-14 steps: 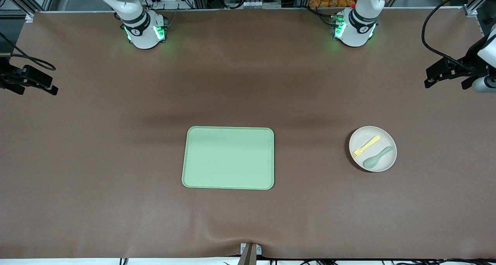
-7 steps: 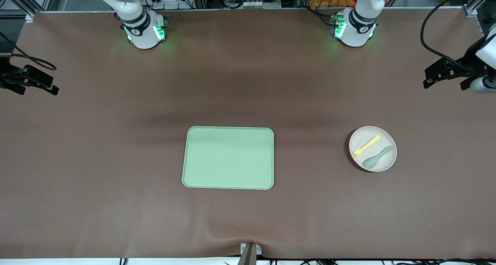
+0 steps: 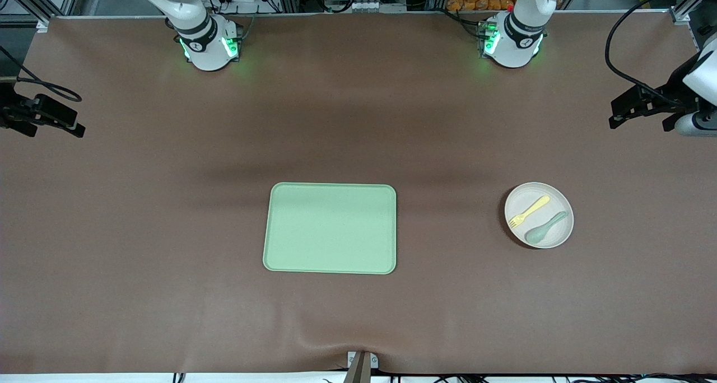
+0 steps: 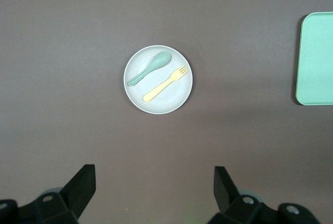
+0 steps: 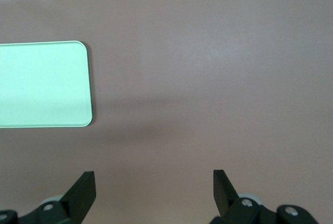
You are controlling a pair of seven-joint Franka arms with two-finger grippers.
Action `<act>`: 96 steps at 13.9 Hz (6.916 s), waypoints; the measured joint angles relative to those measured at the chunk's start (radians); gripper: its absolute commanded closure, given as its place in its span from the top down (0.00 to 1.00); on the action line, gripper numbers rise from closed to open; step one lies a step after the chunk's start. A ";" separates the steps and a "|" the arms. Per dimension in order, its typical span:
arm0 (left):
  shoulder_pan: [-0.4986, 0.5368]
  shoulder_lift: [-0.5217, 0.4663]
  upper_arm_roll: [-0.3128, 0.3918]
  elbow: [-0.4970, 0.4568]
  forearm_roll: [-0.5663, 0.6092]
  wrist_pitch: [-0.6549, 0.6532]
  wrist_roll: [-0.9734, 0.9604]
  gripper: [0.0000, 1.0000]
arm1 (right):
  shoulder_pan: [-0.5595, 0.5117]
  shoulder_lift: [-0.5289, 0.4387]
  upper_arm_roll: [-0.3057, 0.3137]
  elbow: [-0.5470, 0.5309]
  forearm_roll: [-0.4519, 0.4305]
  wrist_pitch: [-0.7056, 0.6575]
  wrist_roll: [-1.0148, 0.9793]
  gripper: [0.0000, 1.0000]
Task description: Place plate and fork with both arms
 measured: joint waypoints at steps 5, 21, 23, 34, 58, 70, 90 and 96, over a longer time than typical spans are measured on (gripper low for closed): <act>-0.003 0.005 0.000 0.000 0.000 0.000 0.000 1.00 | 0.000 0.000 -0.001 0.000 0.000 0.000 0.000 1.00; 0.020 0.207 0.012 -0.001 0.027 0.187 0.121 1.00 | 0.000 0.000 0.003 -0.006 -0.009 0.012 0.000 1.00; 0.051 0.281 0.013 -0.002 0.028 0.241 0.205 1.00 | 0.000 0.000 0.003 -0.010 -0.009 0.012 0.000 1.00; 0.125 0.603 0.007 -0.120 0.028 0.679 0.482 1.00 | 0.000 0.000 0.001 -0.013 -0.010 0.010 0.000 1.00; 0.133 0.705 0.006 -0.127 0.017 0.727 0.593 0.10 | -0.001 0.000 -0.005 -0.013 -0.010 0.008 0.000 1.00; 0.134 0.700 0.007 -0.123 -0.089 0.723 0.551 0.00 | -0.002 0.000 -0.007 -0.013 -0.010 0.008 0.000 1.00; 0.135 0.713 0.006 -0.126 -0.456 0.721 0.431 0.00 | -0.002 0.000 -0.007 -0.013 -0.010 0.007 0.000 1.00; 0.135 0.713 0.006 -0.126 -0.540 0.694 0.409 0.00 | -0.002 0.000 -0.007 -0.013 -0.010 0.007 0.000 1.00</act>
